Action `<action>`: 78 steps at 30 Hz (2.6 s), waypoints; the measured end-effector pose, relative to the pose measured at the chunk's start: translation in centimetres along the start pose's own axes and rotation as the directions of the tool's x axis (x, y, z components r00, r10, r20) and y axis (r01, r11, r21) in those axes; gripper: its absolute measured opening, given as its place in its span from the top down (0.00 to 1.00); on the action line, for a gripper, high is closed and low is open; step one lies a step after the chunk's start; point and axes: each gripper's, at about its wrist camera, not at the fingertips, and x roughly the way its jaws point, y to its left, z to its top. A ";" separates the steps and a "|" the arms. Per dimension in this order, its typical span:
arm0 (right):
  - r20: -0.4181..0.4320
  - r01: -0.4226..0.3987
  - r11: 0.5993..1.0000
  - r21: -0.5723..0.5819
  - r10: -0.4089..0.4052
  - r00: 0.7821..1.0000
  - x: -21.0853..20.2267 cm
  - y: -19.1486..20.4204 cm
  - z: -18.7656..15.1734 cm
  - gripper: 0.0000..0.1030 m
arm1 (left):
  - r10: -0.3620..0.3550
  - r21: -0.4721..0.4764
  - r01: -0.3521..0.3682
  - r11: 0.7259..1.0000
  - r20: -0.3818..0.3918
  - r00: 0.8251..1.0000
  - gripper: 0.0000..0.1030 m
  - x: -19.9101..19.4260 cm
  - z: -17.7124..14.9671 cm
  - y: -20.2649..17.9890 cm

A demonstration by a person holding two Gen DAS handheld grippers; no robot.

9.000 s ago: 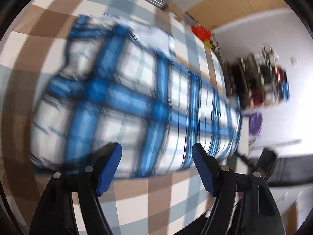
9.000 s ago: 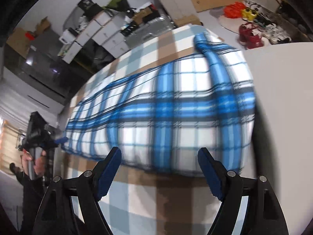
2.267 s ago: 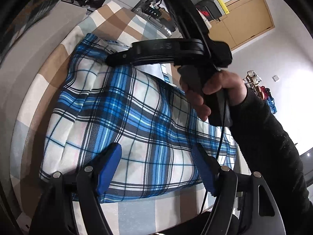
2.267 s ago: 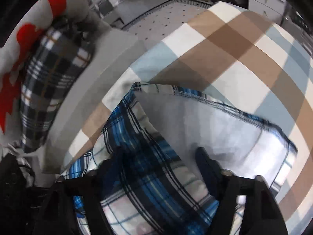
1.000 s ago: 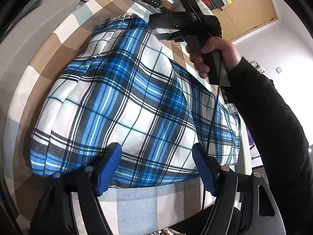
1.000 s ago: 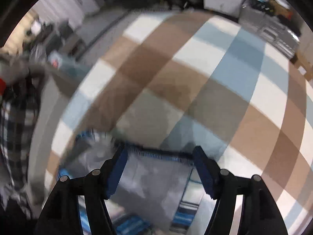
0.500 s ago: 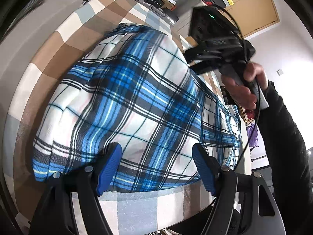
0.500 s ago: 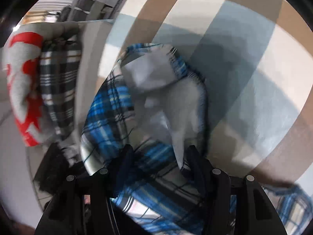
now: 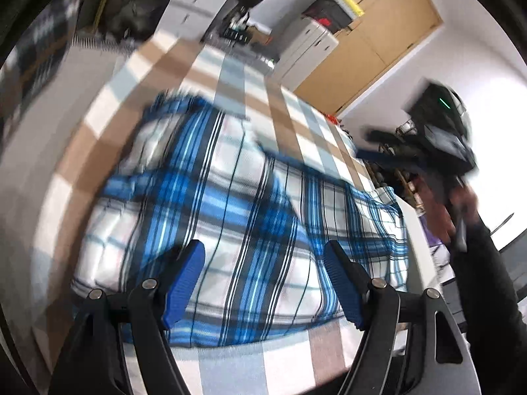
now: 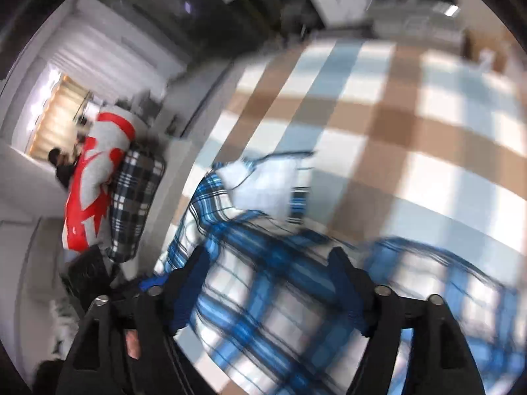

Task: Fold large clothes

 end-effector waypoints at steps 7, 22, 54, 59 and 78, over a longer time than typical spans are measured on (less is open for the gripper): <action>0.245 0.132 0.985 0.114 -0.157 0.957 -8.3 -3.8 -12.1 0.15 | 0.038 0.164 -0.019 0.986 -0.109 0.993 0.32 2.5 1.5 -4.7; 0.230 0.313 0.880 0.357 -0.408 0.884 -4.6 -8.5 -19.2 0.18 | 0.306 0.172 -0.276 0.946 -0.184 0.934 0.32 6.9 1.5 -1.5; 0.462 0.179 0.886 0.428 -0.384 0.799 -7.9 -3.8 -23.0 0.00 | 0.378 0.407 -0.408 0.817 0.155 0.913 0.14 5.7 -1.9 -11.1; 0.438 -0.071 0.824 0.562 -0.224 0.871 -7.7 -7.0 -26.5 0.00 | 0.369 0.375 -0.348 0.859 0.017 0.929 0.14 7.2 -2.2 -10.1; 0.357 -0.076 0.752 0.655 -0.219 0.908 -5.0 -11.6 -21.2 0.00 | 0.513 0.403 -0.449 0.798 -0.063 0.856 0.11 10.6 -3.7 -9.7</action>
